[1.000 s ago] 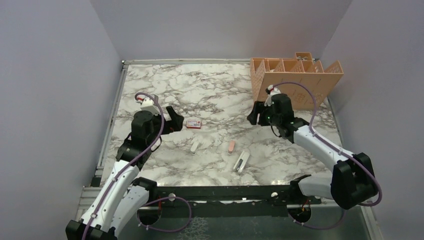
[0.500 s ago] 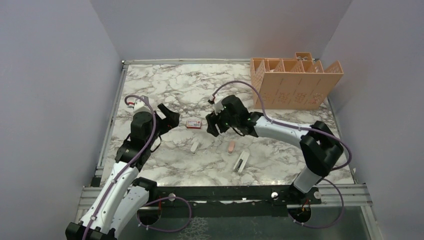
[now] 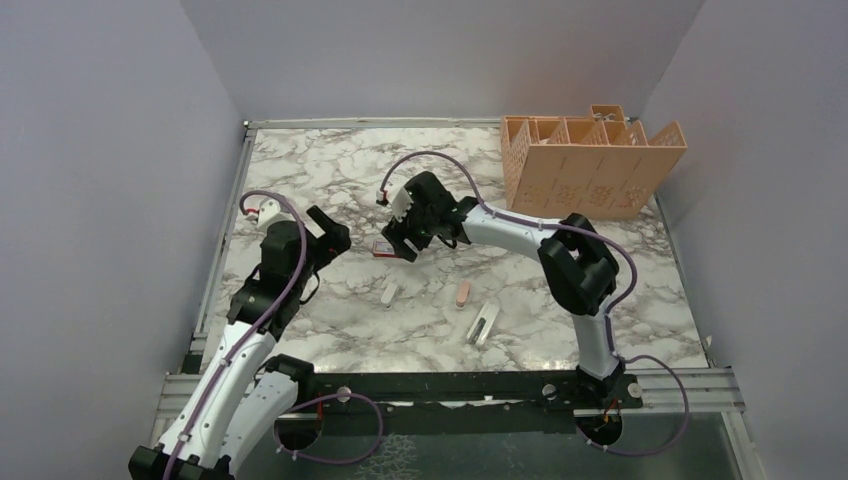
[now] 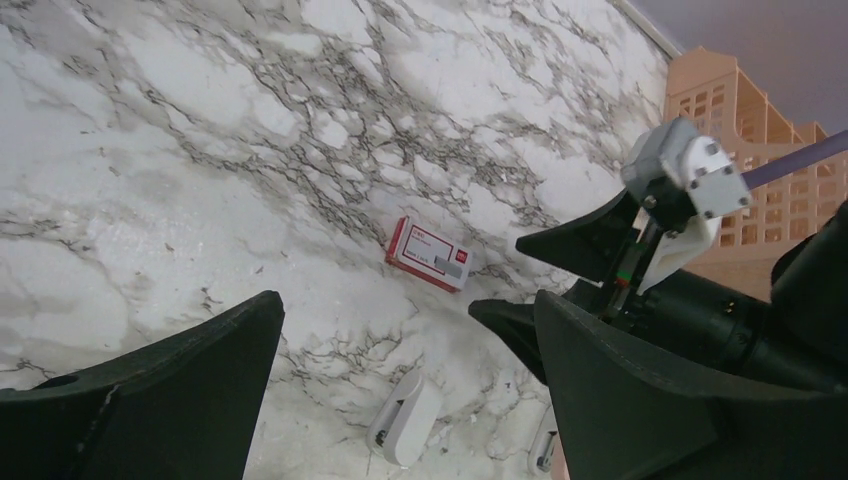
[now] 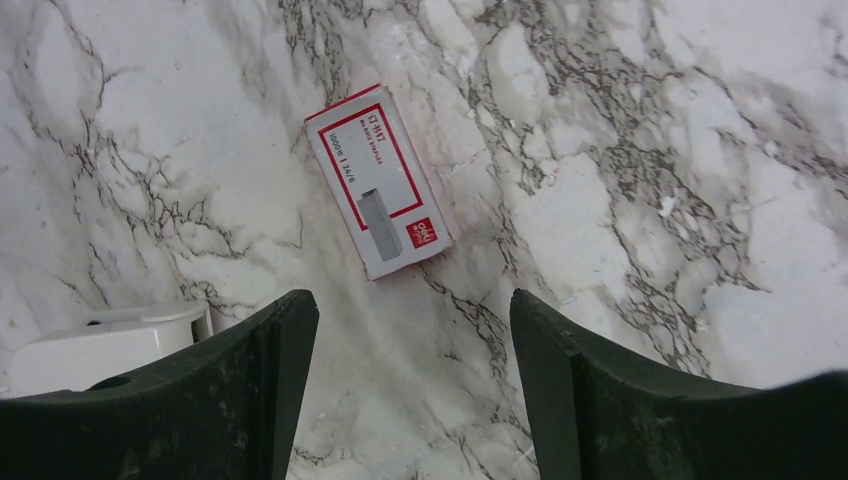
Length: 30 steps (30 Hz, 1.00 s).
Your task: Load the staples into the stapler
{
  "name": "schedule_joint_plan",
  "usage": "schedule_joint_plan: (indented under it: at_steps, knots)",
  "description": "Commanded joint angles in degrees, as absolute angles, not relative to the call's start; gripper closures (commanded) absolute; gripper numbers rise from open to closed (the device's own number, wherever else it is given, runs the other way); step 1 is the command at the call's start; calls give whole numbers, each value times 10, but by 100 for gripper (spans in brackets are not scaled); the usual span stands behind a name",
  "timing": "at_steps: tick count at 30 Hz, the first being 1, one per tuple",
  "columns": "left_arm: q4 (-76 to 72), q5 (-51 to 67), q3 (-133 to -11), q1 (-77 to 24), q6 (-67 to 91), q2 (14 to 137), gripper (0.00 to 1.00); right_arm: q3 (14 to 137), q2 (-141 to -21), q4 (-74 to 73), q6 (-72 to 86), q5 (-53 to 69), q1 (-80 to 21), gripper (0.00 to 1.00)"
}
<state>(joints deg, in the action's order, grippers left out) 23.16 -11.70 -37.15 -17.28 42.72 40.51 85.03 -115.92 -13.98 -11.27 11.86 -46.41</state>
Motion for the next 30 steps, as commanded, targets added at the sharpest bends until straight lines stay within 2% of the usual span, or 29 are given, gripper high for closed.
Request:
schedule_joint_plan:
  at_steps: [1, 14, 18, 22, 26, 30]
  knots:
    - [276, -186, -411, -177, 430, 395, 5, 891, -1199, -193, -168, 175, -467, 24]
    - [288, -212, -419, -192, 418, 404, 5, 934, -1265, -198, -210, 207, -470, 29]
    - [289, -217, -417, -192, 411, 396, 1, 938, -1277, -206, -237, 214, -481, 29]
    - [289, -227, -407, -192, 435, 395, 1, 932, -1288, -176, -255, 186, -483, 35]
    - [287, -216, -406, -192, 460, 414, 10, 943, -1302, -172, -257, 191, -483, 49]
    - [279, -197, -412, -187, 467, 450, 20, 941, -1304, -171, -249, 190, -479, 55]
